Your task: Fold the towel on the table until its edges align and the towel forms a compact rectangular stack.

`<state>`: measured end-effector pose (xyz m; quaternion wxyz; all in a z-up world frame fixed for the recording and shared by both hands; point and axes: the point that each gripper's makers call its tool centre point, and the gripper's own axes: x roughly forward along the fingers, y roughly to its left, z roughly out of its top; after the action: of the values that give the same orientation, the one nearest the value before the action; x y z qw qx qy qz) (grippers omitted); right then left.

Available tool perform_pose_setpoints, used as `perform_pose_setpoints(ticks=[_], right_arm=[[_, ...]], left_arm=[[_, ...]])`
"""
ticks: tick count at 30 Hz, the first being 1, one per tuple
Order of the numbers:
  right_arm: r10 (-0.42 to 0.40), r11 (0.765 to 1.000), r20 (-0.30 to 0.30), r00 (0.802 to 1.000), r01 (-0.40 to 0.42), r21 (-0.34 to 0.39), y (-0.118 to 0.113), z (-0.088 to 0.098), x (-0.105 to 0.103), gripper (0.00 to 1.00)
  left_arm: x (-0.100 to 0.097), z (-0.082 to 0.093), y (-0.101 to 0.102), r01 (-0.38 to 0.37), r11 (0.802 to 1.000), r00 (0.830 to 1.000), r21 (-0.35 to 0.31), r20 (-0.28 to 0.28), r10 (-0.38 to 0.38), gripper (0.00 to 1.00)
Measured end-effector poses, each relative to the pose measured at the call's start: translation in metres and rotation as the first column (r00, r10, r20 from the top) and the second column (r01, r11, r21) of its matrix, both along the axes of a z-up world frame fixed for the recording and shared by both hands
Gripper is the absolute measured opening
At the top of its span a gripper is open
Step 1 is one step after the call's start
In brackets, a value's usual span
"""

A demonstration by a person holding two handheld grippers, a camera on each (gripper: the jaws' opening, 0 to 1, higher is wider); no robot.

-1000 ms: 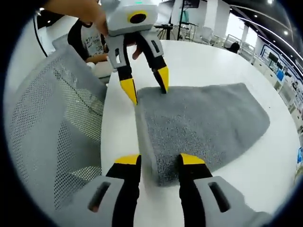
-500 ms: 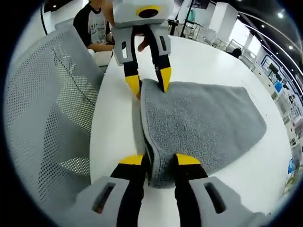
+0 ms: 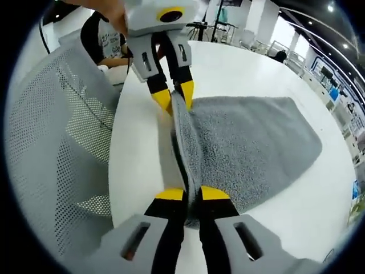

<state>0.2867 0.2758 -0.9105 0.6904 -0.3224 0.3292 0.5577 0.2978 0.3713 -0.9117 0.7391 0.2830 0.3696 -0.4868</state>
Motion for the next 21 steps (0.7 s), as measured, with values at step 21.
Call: perform_pose_setpoints(ticks=[21], right_arm=[[-0.018,0.995,-0.345,0.939,0.05,0.086,-0.006,0.045,-0.058,0.04]], left_arm=[[-0.052,0.055,-0.009,0.051,0.989,0.978,-0.141,-0.196,-0.078,0.08]])
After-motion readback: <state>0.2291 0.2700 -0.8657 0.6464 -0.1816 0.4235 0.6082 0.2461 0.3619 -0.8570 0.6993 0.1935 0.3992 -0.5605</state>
